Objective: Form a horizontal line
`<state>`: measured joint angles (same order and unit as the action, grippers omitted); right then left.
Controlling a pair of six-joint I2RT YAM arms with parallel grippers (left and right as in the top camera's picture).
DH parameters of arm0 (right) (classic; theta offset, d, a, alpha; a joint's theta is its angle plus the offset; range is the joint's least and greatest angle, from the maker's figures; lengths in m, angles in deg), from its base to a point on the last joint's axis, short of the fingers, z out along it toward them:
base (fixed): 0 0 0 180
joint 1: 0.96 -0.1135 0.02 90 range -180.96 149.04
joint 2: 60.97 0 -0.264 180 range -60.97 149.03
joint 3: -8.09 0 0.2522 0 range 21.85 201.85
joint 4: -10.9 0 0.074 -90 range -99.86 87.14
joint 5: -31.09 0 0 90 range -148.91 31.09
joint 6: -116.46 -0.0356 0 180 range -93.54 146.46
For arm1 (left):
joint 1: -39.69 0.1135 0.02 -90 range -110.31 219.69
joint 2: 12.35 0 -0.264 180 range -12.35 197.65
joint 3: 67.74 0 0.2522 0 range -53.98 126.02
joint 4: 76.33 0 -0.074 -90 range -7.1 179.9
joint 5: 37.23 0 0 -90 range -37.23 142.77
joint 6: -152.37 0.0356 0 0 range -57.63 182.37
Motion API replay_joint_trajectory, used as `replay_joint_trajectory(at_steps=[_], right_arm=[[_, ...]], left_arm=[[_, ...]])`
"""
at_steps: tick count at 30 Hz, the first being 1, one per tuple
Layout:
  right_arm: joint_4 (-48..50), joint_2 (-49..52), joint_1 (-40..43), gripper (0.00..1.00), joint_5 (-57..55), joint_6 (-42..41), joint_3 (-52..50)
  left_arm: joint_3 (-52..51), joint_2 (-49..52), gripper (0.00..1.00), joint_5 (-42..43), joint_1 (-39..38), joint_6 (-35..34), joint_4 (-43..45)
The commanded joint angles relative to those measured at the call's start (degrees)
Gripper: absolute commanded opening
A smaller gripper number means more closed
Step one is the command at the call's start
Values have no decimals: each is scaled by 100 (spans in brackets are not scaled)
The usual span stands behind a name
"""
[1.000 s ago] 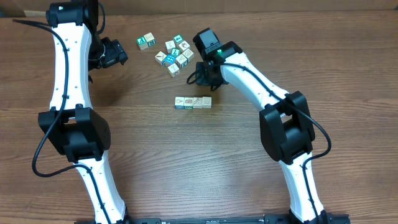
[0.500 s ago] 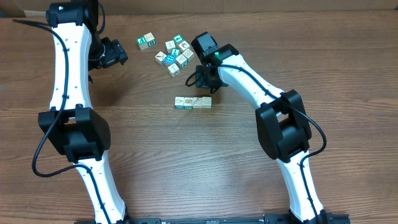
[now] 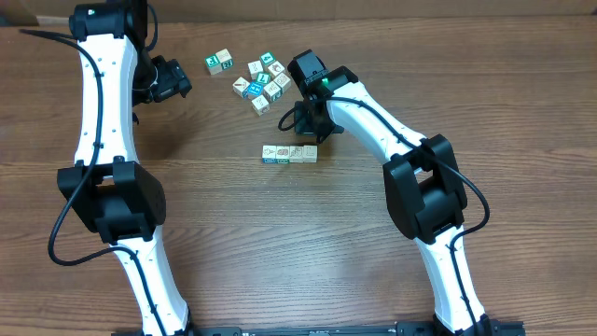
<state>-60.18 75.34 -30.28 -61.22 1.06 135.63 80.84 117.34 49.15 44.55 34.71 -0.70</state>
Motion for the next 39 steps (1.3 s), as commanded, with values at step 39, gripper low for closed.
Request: replay_joint_trajectory(at_steps=[39], right_arm=[[-20,44,-74,4,-105,-527,-57]], left_arm=[[22,-4,100,9,-37,-20,4]])
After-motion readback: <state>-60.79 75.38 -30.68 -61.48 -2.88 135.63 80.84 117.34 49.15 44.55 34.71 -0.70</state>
